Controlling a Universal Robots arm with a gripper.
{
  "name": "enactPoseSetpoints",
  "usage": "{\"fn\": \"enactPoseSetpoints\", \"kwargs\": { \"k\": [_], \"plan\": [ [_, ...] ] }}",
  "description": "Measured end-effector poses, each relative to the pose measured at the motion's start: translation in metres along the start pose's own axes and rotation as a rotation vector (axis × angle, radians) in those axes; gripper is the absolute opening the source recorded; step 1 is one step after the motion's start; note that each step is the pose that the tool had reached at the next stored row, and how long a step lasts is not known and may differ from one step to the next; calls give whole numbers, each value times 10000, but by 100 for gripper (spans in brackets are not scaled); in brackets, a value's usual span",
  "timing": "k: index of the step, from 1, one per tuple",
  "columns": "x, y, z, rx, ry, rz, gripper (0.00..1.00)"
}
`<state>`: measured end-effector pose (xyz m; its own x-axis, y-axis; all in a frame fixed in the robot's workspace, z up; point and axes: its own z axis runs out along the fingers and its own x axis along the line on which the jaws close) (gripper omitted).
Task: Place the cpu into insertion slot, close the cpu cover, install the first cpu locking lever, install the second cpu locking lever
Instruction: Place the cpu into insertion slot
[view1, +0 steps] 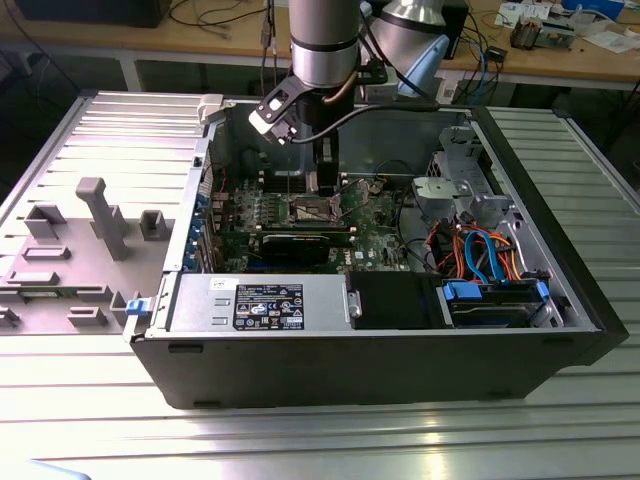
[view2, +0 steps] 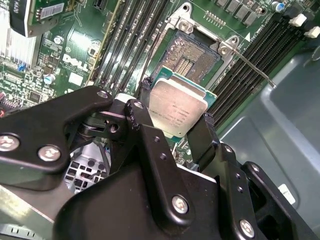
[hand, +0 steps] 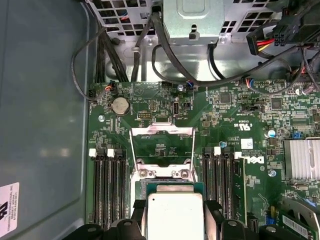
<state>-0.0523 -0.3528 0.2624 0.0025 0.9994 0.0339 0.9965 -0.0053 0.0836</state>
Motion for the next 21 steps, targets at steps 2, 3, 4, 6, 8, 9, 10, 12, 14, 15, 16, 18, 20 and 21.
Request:
{"fn": "enactPoseSetpoints", "kwargs": {
  "k": [2,3,4,6,8,9,10,12,14,15,16,18,20,21],
  "plan": [
    [-1,-3,26,0,16,2,55],
    [-1,-3,37,0,23,1,55],
    [-2,-5,41,1,34,2,55],
    [0,-15,47,0,48,4,55],
    [0,-21,58,0,70,4,55],
    [1,-23,72,-1,90,4,55],
    [1,-24,84,0,108,7,55],
    [2,-27,107,0,135,12,55],
    [2,-29,139,0,172,14,55],
    [1,-32,155,0,182,14,55],
    [0,-34,161,0,191,14,55],
    [1,-35,162,0,201,16,55],
    [1,-35,163,0,210,16,55],
    [1,-35,162,0,210,17,55]
  ]
}}
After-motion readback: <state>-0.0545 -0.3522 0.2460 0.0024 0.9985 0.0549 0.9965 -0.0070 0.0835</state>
